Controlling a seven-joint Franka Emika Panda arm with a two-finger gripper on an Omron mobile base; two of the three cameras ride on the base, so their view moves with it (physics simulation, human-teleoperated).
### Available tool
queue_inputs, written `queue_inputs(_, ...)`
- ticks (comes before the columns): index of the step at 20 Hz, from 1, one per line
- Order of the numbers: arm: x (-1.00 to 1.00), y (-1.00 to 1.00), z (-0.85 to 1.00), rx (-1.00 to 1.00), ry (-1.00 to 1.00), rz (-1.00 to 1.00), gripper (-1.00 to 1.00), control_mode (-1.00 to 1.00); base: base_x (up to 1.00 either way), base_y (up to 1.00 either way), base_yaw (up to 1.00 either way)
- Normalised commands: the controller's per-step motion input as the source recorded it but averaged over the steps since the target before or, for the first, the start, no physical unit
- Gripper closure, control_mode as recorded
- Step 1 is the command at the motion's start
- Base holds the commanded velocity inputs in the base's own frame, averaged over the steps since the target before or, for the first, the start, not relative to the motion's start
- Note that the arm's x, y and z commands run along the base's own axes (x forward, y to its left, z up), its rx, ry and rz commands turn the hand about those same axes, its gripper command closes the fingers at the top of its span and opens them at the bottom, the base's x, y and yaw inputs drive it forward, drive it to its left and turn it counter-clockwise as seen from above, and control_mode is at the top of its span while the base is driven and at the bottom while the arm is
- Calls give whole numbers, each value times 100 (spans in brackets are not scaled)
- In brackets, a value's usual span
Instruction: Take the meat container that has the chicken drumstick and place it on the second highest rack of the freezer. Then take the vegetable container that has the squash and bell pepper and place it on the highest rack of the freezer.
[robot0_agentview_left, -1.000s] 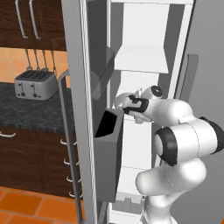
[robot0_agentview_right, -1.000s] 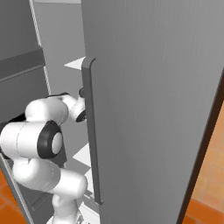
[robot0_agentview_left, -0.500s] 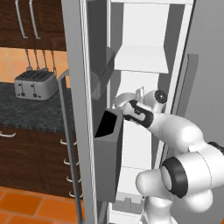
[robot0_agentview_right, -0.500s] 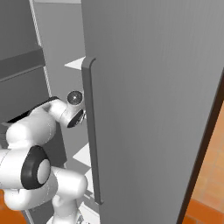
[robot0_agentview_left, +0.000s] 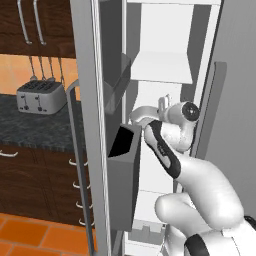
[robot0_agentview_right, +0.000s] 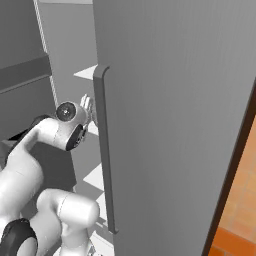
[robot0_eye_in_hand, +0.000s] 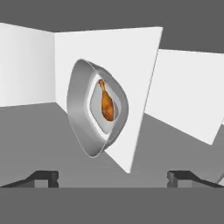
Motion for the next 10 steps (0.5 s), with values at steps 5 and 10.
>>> queue_inputs(5,-100,0,69,-5,0,0,-100,-100,0,0,0)
queue_inputs(10,-100,-6,69,-2,-1,0,-100,-100,0,0,0)
